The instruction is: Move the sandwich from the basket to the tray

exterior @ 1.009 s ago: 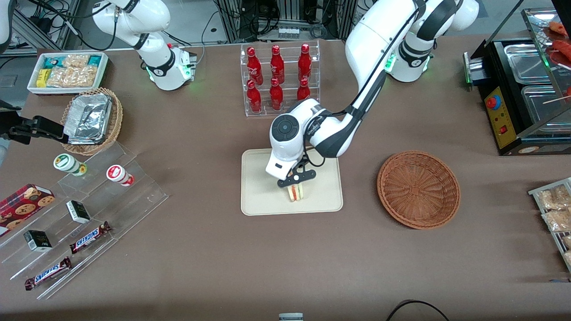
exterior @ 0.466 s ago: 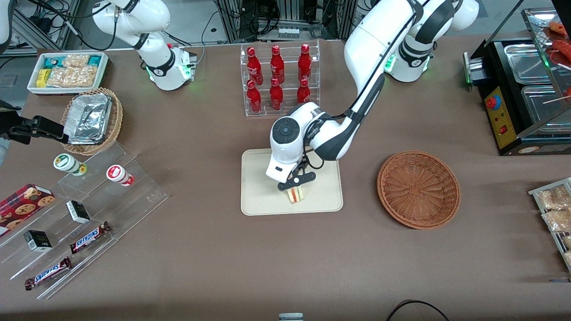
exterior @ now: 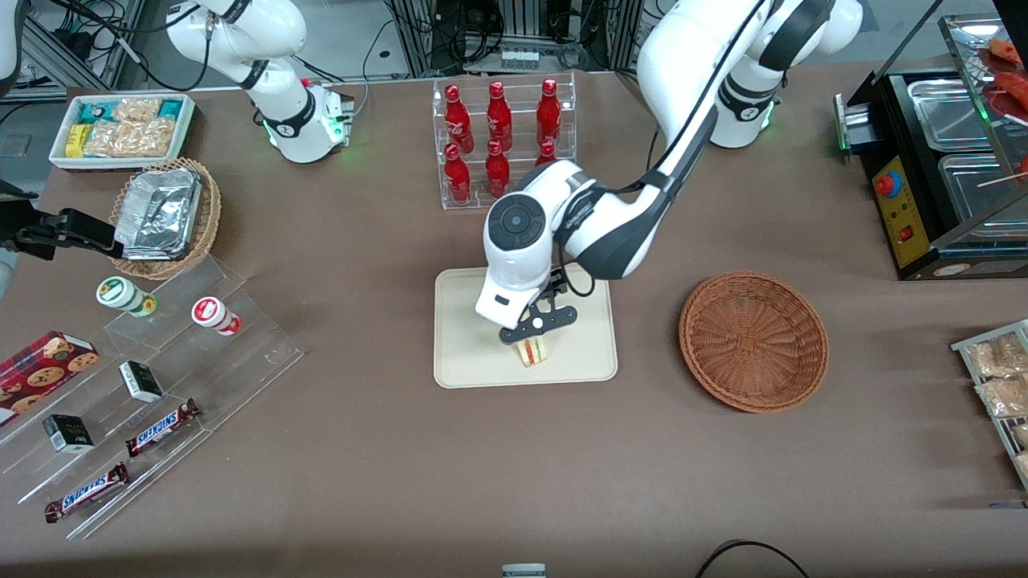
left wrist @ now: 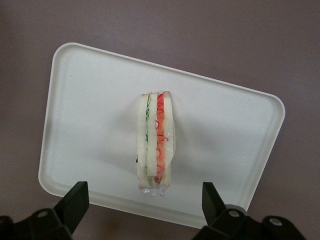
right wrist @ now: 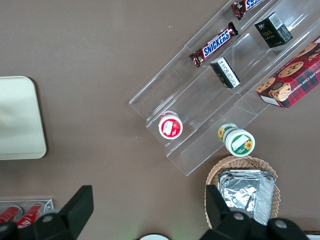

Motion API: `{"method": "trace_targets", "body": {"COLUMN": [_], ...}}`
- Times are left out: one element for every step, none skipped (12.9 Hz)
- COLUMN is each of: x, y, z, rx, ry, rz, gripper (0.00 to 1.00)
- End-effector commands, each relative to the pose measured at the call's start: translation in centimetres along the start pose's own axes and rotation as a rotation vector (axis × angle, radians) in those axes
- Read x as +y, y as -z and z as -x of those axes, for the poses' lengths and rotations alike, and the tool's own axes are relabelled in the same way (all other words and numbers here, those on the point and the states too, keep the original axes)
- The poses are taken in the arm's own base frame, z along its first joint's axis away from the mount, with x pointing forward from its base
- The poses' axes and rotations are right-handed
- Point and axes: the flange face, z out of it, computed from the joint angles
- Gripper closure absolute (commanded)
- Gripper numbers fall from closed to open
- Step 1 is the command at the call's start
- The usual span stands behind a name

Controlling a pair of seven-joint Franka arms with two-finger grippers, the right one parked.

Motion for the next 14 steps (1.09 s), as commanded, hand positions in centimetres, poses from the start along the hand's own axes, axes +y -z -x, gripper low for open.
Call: {"method": "trace_targets", "body": {"x": [-3.9, -5.5, -7.4, -10.7, -13.5, -16.6, -19.4, -21.9, -24.3, -27.0, -30.0, -32.4, -34.3, -35.7], "y": [5.3, 6.1, 6.8, 8.0, 9.3, 10.5, 11.4, 12.0, 12.6, 13.3, 14.3, 15.0, 15.8, 16.1], "z": [-1.5, -1.7, -2.8, -4.6, -5.9, -7.2, -8.1, -8.3, -8.8, -8.8, -9.1, -9.4, -9.6, -9.9], "rx": [-0.038, -0.051, -0.044, -0.043, -0.053, -0.065, -0.073, -0.085, -0.097, -0.103, -0.102, -0.100, -0.101, -0.115], "ry": [-0.034, -0.009, -0.001, 0.012, -0.038, -0.092, -0.130, -0.180, -0.224, -0.277, -0.318, -0.346, -0.361, -0.372], "rz": [-0.027, -0.070, -0.090, -0.108, -0.102, -0.095, -0.093, -0.088, -0.074, -0.066, -0.056, -0.043, -0.031, -0.030], "gripper": [0.00, 0.00, 0.00, 0.00, 0.00, 0.00, 0.00, 0.00, 0.00, 0.00, 0.00, 0.00, 0.00, 0.00]}}
